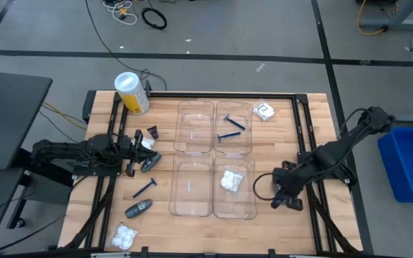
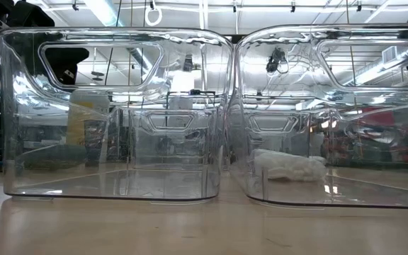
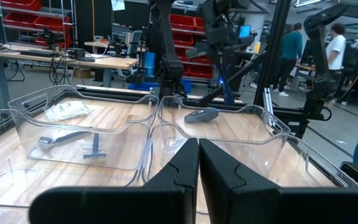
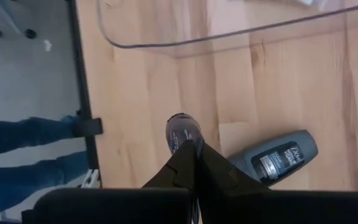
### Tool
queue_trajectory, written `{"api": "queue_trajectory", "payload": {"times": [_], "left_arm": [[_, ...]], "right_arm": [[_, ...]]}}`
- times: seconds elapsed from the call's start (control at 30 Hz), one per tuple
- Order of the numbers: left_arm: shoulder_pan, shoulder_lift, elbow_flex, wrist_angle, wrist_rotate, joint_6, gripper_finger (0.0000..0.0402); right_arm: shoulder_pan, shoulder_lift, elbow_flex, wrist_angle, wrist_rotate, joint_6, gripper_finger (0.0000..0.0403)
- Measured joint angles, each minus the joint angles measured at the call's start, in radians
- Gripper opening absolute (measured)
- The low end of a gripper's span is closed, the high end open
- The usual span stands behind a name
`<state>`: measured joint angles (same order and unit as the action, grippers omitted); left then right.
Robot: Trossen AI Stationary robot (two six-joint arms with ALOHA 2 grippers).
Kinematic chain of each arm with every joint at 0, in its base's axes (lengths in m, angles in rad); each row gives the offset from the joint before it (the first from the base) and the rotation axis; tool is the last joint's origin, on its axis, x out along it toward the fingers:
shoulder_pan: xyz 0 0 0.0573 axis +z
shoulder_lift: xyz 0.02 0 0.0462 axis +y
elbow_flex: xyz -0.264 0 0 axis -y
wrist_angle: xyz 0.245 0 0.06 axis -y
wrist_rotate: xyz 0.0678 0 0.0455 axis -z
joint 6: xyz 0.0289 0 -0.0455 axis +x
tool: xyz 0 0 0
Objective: Pick & Place Travel size toiletries
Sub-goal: Put the right shave cream into the bottom left transparent bin
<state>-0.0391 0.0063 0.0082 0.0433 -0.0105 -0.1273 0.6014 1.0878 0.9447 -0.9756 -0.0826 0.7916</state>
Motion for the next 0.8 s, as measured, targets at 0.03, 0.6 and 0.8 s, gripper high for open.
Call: {"api": "queue_trajectory", "payload": {"times": [0.03, 0.6, 0.8], "left_arm": [[0.0, 0.0, 0.0, 0.0, 0.0, 0.0, 0.0022], [0.0, 0.0, 0.0, 0.0, 0.0, 0.0, 0.0022], [0.0, 0.0, 0.0, 0.0, 0.0, 0.0, 0.0022]], "right_arm": [[-0.004, -0.019, 0.0, -0.003, 0.0, -0.008, 0.0006], [-0.154, -0.161, 0.0, 0.293, 0.001, -0.438, 0.0006], [-0.211, -0.16, 0.0, 0.346, -0.016, -0.572, 0.0006]]}}
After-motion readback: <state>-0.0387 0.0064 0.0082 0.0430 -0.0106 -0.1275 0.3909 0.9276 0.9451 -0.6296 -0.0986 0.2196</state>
